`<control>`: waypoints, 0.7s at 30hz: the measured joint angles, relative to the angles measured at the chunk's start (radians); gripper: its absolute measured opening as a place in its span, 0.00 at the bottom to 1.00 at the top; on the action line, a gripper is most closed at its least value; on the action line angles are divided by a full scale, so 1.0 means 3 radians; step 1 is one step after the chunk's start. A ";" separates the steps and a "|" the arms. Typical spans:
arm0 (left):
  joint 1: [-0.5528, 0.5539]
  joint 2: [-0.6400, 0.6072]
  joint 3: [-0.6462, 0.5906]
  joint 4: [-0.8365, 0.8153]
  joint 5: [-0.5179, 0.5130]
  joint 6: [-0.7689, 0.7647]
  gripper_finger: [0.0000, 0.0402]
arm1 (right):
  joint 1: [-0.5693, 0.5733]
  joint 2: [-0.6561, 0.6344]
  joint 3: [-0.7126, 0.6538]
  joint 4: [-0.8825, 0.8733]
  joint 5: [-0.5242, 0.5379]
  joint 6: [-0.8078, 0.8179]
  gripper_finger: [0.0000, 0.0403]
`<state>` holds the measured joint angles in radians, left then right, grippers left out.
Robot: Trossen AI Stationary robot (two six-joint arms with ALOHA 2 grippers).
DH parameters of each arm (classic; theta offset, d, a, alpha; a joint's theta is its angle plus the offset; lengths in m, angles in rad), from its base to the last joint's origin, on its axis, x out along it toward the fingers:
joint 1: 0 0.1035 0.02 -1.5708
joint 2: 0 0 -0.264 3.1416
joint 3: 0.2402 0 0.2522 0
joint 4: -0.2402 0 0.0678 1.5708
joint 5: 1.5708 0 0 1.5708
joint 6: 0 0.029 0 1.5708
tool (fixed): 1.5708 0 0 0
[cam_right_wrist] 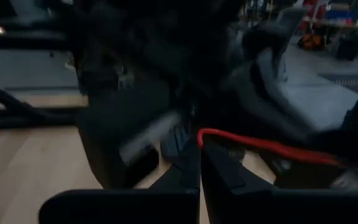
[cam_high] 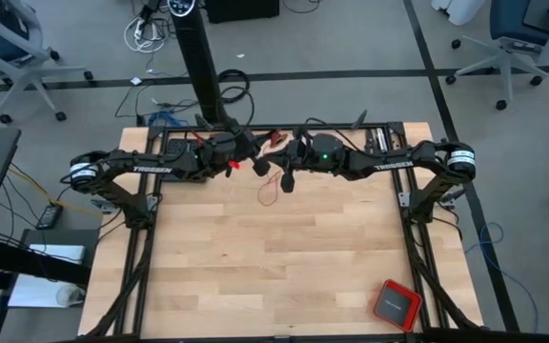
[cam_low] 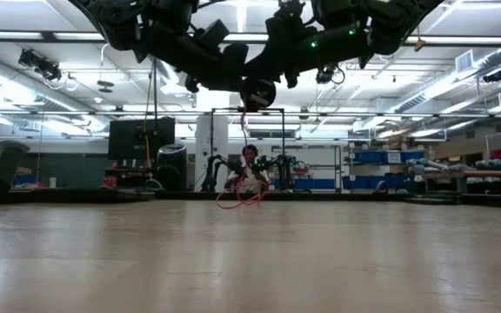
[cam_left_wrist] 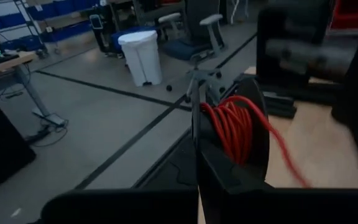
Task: Coil cords
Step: Coil the red wire onto the spool
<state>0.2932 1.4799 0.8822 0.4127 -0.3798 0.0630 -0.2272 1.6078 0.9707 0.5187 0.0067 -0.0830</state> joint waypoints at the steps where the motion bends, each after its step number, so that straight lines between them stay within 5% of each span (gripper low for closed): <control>1: -0.0001 0.0000 0.0000 0.0026 0.0000 -0.0045 0.00 | 0.0000 0.0006 0.0000 -0.0047 0.0000 0.0002 0.00; 21: 0.0001 -0.0005 -0.0005 0.0190 0.0296 -0.0059 0.00 | -0.0307 0.0029 -0.0006 -0.1370 0.0598 -0.0087 0.07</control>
<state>0.2935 1.4785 0.8806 0.4698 -0.2911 0.0452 -0.3192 1.6164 0.9689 0.1076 0.1861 -0.1089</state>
